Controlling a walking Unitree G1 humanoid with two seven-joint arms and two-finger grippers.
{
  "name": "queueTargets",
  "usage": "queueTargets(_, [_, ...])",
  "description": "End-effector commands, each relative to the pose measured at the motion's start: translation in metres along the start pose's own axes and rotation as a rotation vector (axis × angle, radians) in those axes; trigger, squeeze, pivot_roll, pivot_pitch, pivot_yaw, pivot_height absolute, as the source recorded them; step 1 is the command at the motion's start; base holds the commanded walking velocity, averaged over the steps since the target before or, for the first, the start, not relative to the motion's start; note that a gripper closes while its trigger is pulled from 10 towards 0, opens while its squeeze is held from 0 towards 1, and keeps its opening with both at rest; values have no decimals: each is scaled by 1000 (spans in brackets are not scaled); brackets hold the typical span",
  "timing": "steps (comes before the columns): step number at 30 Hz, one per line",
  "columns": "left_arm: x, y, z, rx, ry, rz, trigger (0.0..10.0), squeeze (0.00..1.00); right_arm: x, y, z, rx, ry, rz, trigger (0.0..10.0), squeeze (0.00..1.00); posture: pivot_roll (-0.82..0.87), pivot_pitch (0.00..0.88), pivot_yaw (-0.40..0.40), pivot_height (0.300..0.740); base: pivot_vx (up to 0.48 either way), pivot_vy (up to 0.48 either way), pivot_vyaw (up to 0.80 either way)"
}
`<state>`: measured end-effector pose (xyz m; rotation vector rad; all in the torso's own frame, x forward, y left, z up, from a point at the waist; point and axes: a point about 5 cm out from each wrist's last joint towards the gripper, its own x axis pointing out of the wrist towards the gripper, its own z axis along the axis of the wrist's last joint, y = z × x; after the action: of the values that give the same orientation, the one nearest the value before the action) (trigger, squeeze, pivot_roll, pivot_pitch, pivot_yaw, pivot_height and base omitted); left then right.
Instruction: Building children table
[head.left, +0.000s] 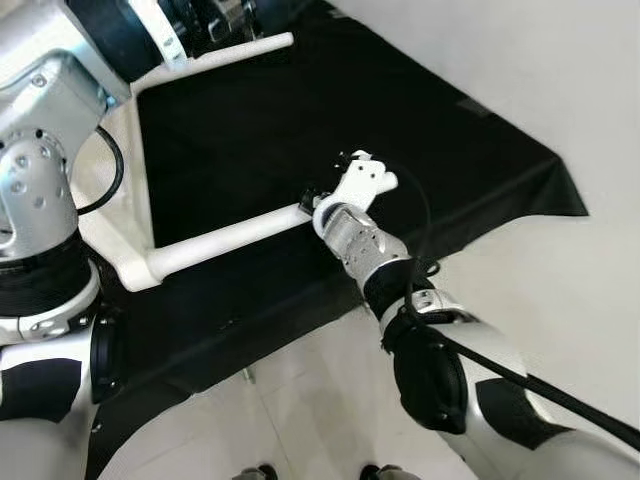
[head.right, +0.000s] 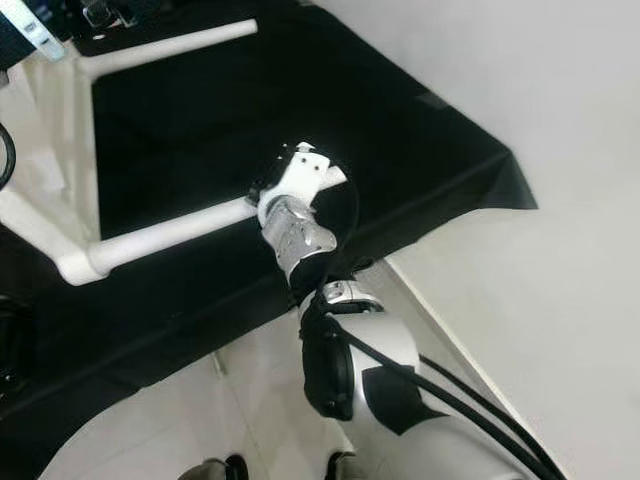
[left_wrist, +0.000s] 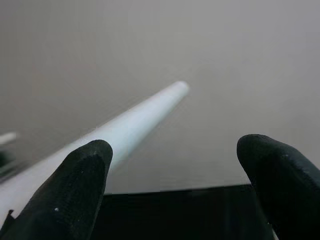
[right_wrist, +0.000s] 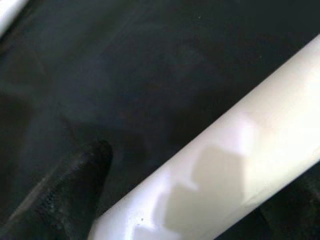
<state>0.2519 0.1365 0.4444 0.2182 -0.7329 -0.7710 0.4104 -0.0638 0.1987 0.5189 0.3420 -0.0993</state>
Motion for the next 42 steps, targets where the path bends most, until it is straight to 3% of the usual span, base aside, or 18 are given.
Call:
queueTargets(1, [-3,-3,2,-9,-8,-3,10000,0,5,-35,-27,20,112,-141,10000,1000,160,256,-42,740,0,0,0])
queueTargets(3, [-3,-4,2,-18,-12,1,10000,0,6,-32,-15,103,88,-69,10000,1000,149,257,-36,740,0,0,0])
queueTargets(6, [-3,-6,1,-27,-13,5,10000,0,7,-31,-4,136,57,-38,10000,1000,144,258,-34,740,0,0,0])
queueTargets(9, [-3,-7,1,-30,-14,5,10000,0,7,-33,2,137,31,-36,10000,1000,142,258,-33,740,0,0,0])
queueTargets(11, [-3,-8,1,-38,-16,4,10000,0,7,-38,24,125,-67,-37,10000,1000,137,257,-27,740,0,0,0])
queueTargets(12, [-3,-8,1,-38,-16,4,10000,0,7,-38,24,125,-67,-37,10000,1000,137,257,-27,740,0,0,0])
queueTargets(15, [-3,-9,1,-42,-18,4,10000,0,5,-42,46,49,-184,-47,10000,1000,137,257,-27,740,0,0,0])
queueTargets(18, [-3,-11,1,-48,-19,-2,10000,0,0,-34,65,-43,-300,7,10000,1000,136,255,-25,740,0,0,0])
queueTargets(19, [-3,-11,1,-48,-19,-2,10000,0,0,-34,65,-43,-300,7,10000,1000,136,255,-25,740,0,0,0])
queueTargets(22, [-3,-12,2,-51,-18,-1,10000,0,-4,-24,74,-188,-390,54,10000,1000,134,254,-27,740,0,0,0])
queueTargets(24, [-3,-12,2,-52,-18,0,10000,0,-5,-22,75,-218,-408,63,10000,1000,134,254,-27,740,0,0,0])
queueTargets(25, [-3,-12,2,-53,-20,-1,10000,0,-8,-20,81,-350,-475,18,10000,1000,131,254,-28,740,0,0,0])
queueTargets(27, [-3,-12,2,-53,-20,-1,10000,0,-8,-20,81,-350,-475,18,10000,1000,131,254,-28,740,0,0,0])
queueTargets(28, [-3,-12,2,-54,-21,-1,10000,0,-9,-22,84,-407,-501,-27,10000,1000,129,252,-28,740,0,0,0])
queueTargets(32, [-3,-12,2,-54,-21,-1,10000,0,-9,-26,85,-462,-510,-81,10000,1000,128,252,-28,740,0,0,0])
queueTargets(35, [-3,-12,2,-58,-24,-5,10000,0,0,-52,68,-509,-353,-223,10000,1000,125,248,-30,740,0,0,0])
queueTargets(39, [-3,-12,2,-58,-25,-6,10000,0,3,-58,59,-537,-296,-248,10000,1000,124,248,-31,740,0,0,0])
queueTargets(42, [-4,-11,3,-56,-27,-6,10000,0,7,-70,37,-545,-155,-279,10000,1000,122,246,-36,740,0,0,0])
